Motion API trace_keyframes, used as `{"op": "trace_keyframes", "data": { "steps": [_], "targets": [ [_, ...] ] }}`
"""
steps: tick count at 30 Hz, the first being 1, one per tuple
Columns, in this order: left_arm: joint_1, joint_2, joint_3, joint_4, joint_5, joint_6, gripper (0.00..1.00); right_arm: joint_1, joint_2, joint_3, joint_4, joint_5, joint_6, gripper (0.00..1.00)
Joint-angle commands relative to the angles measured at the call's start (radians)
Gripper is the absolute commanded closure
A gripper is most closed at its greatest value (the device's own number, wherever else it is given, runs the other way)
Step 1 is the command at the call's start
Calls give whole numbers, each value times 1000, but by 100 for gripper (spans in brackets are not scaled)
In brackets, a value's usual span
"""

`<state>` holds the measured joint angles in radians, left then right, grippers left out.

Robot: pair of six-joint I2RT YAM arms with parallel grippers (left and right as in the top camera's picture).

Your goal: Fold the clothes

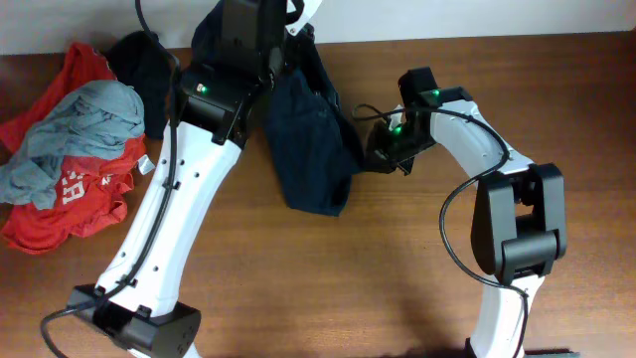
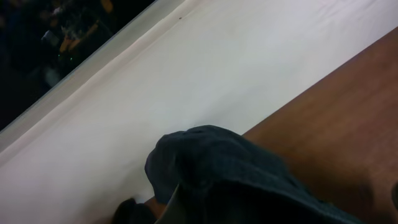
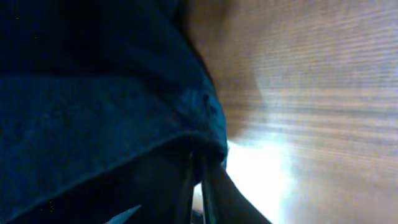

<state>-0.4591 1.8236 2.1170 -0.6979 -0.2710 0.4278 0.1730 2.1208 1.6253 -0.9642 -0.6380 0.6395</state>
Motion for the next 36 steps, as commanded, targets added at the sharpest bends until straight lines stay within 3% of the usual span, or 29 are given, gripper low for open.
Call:
{"op": "trace_keyframes", "data": {
  "steps": [1,5,12,20,26,27,28,34,36],
  "targets": [
    [-3,-4,18,6,-14,16,99,8,0,-6,-31,-35,-61,92],
    [-3,-4,18,6,-14,16,99,4,0,-6,-47,-36,-91,84],
    [-3,-4,18,6,-14,16,99,3,-5,-5,-78,-43,-137,36],
    [-3,-4,18,6,-14,15,99,19,-5,-6,-84,-43,-135,31],
    [-3,-4,18,5,-14,15,99,100,-5,-6,-21,-34,-73,39],
    [-3,-4,18,5,-14,15,99,132,-5,-6,4,-23,-56,52],
    [-3,-4,18,5,-14,15,99,140,-5,-6,8,-14,-49,59],
    [-3,-4,18,5,-14,15,99,138,-5,-6,11,-8,-47,93],
    [-3,-4,18,5,-14,15,99,138,-5,-6,11,-8,-48,96]
  ]
}}
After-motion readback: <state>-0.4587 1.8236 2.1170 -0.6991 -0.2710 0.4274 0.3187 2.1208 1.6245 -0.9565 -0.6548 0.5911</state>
